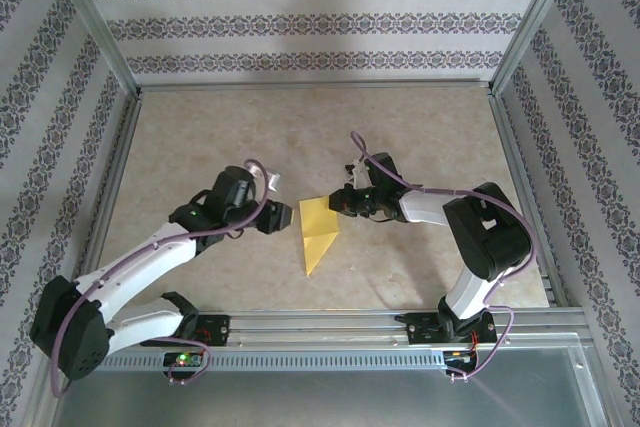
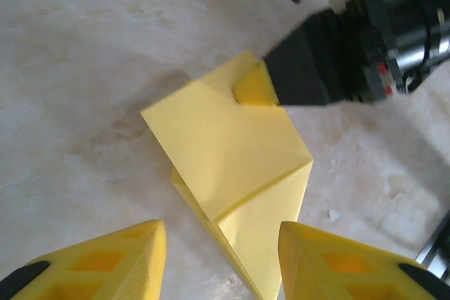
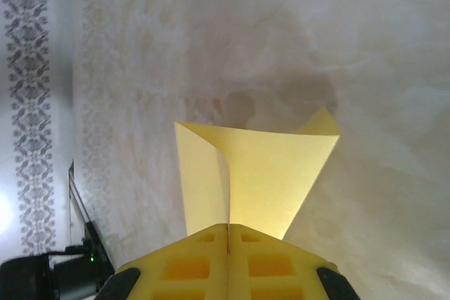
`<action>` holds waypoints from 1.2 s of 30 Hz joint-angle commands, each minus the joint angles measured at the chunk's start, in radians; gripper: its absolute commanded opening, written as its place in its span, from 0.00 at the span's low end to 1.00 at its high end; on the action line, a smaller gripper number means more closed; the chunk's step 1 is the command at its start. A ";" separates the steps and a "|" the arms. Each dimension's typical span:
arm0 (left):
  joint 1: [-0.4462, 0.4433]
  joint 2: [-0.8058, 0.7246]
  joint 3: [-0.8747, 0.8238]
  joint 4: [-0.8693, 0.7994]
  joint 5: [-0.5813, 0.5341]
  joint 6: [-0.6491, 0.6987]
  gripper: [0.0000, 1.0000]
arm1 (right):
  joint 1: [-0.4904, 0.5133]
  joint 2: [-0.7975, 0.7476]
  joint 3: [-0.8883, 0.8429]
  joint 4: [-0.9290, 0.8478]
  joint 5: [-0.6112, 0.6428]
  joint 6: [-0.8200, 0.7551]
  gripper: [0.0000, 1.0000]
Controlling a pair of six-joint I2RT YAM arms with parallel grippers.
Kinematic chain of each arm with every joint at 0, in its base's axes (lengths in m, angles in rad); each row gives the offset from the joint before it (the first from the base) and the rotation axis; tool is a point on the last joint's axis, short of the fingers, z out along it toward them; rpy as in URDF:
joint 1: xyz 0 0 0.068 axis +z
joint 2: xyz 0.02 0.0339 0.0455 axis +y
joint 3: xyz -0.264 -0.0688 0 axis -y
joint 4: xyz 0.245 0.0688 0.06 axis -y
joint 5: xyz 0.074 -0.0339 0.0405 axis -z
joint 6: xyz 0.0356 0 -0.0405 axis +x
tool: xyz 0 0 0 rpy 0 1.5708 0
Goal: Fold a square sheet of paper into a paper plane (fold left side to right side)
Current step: Place the paper at the center of the table.
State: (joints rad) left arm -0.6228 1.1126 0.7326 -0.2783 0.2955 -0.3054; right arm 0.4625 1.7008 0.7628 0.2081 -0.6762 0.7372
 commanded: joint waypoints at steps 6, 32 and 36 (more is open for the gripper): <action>-0.338 0.227 0.159 -0.137 -0.341 0.074 0.49 | -0.005 -0.045 0.056 -0.159 0.106 0.119 0.01; -0.459 0.659 0.389 -0.250 -0.527 0.078 0.25 | -0.010 -0.004 0.089 -0.208 0.148 0.159 0.01; -0.456 0.658 0.378 -0.246 -0.547 0.081 0.13 | -0.011 -0.003 0.084 -0.210 0.156 0.155 0.04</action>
State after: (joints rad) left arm -1.0676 1.7649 1.1049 -0.4870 -0.2131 -0.2379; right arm 0.4603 1.6833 0.8295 0.0101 -0.5385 0.8886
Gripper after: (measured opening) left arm 0.147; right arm 0.060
